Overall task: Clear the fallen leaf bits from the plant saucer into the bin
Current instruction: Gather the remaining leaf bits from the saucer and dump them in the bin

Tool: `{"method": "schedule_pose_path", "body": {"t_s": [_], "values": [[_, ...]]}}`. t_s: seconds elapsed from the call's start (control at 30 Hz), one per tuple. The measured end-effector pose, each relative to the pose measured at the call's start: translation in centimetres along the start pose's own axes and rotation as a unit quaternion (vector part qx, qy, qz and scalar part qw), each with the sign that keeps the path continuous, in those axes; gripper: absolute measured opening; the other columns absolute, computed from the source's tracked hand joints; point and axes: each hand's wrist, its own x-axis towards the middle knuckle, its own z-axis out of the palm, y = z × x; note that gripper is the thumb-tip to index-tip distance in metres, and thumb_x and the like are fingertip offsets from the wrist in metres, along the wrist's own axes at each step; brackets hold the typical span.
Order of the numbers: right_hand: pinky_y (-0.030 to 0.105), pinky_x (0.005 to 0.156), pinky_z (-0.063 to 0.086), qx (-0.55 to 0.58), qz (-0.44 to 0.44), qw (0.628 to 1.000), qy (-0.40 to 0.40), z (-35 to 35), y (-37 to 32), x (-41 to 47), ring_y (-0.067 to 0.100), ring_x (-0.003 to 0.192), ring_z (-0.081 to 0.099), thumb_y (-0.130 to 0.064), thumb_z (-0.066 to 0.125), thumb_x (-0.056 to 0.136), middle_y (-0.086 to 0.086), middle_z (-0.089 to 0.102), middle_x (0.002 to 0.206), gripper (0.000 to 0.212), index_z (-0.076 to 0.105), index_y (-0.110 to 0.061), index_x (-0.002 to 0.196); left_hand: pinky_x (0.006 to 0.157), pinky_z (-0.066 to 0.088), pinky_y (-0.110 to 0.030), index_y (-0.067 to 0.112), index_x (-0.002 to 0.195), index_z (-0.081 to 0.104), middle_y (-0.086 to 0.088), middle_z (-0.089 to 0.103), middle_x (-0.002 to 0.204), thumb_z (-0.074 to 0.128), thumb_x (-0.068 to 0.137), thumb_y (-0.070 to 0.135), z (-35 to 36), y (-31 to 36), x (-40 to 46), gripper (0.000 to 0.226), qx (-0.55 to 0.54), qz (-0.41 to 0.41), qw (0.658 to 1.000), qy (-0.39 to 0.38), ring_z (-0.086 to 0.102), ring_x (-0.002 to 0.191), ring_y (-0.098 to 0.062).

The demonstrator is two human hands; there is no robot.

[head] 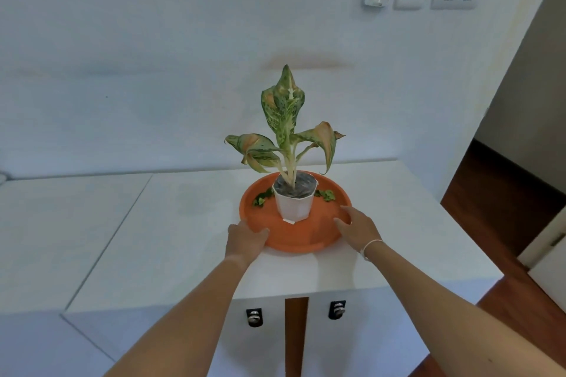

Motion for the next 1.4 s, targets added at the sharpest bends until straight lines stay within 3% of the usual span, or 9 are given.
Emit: {"method": "schedule_pose_path", "body": {"t_s": [0.13,0.23,0.47,0.57,0.67,0.87,1.03,1.13,1.4], "values": [[0.035,0.107,0.038,0.043,0.009,0.999,0.013,-0.9,0.4,0.9,0.027,0.128,0.048,-0.025,0.054,0.092,0.009,0.051,0.141,0.050,0.045,-0.013,0.139,0.079,0.050,-0.036,0.010,0.086,0.059,-0.016,0.064,0.095,0.057,0.083,0.011,1.1,0.8,0.3,0.004,-0.066,-0.040,0.997,0.029,0.061,0.086,-0.029],[0.034,0.102,0.040,0.086,0.025,0.996,0.024,-1.4,0.9,1.8,0.026,0.121,0.052,-0.019,0.054,0.090,0.009,0.057,0.132,0.045,0.051,-0.011,0.134,0.067,0.047,-0.032,0.012,0.068,0.052,-0.013,0.060,0.074,0.048,0.082,0.002,1.4,0.9,1.0,0.017,-0.077,-0.053,0.995,0.026,0.058,0.076,-0.029],[0.041,0.089,0.054,0.206,0.129,0.970,-0.001,-2.3,1.8,4.2,0.029,0.083,0.060,-0.016,0.054,0.087,0.012,0.059,0.111,0.053,0.047,-0.009,0.138,0.095,0.048,-0.048,-0.002,0.109,0.059,-0.030,0.062,0.114,0.040,0.084,-0.001,0.9,1.1,2.8,0.031,-0.067,-0.059,0.996,0.016,0.058,0.107,-0.046],[0.036,0.066,0.047,0.217,0.134,0.967,-0.026,-2.4,2.2,4.7,0.029,0.069,0.051,-0.018,0.056,0.076,0.015,0.057,0.086,0.027,0.065,-0.008,0.099,0.098,0.045,-0.049,-0.001,0.117,0.057,-0.029,0.059,0.119,0.037,0.086,0.000,0.6,1.3,3.1,0.036,-0.054,-0.051,0.997,0.002,0.055,0.113,-0.044],[0.036,0.069,0.047,0.224,0.149,0.963,-0.016,-2.3,2.6,4.9,0.028,0.071,0.053,-0.009,0.055,0.082,0.009,0.058,0.070,0.010,0.064,-0.006,0.081,0.098,0.045,-0.044,0.003,0.125,0.053,-0.020,0.059,0.124,0.036,0.088,0.001,0.5,1.3,3.4,0.040,-0.050,-0.049,0.998,-0.010,0.054,0.111,-0.036],[0.035,0.061,0.043,0.225,0.196,0.954,0.000,-2.1,2.9,5.4,0.027,0.057,0.046,-0.002,0.055,0.081,0.011,0.047,0.057,0.025,0.048,-0.006,0.057,0.105,0.040,-0.041,0.005,0.139,0.041,-0.016,0.048,0.140,0.033,0.091,-0.001,0.9,1.3,3.2,0.049,-0.082,-0.064,0.994,0.008,0.045,0.127,-0.035],[0.037,0.054,0.048,0.272,0.217,0.937,0.006,-1.0,2.4,4.8,0.028,0.052,0.051,-0.001,0.052,0.081,0.014,0.053,0.059,0.019,0.052,-0.001,0.063,0.087,0.054,-0.044,0.011,0.132,0.047,-0.016,0.059,0.124,0.037,0.085,0.000,2.1,0.6,2.9,0.050,-0.151,-0.069,0.986,0.031,0.058,0.105,-0.037],[0.050,0.080,0.055,0.307,0.225,0.925,-0.002,0.4,2.5,5.1,0.033,0.070,0.060,-0.004,0.051,0.078,0.017,0.060,0.073,0.010,0.060,0.001,0.080,0.074,0.056,-0.041,0.015,0.114,0.048,-0.015,0.061,0.111,0.040,0.081,-0.001,2.7,0.9,2.5,0.038,-0.217,-0.084,0.972,0.029,0.060,0.087,-0.035],[0.048,0.068,0.059,0.393,0.250,0.883,-0.050,1.3,0.5,2.2,0.032,0.065,0.062,0.003,0.049,0.086,0.014,0.061,0.079,0.009,0.056,-0.001,0.082,0.080,0.058,-0.048,0.009,0.133,0.035,-0.011,0.051,0.120,0.053,0.080,-0.001,4.3,1.1,2.0,0.057,-0.288,-0.143,0.945,0.064,0.057,0.108,-0.039]]}}
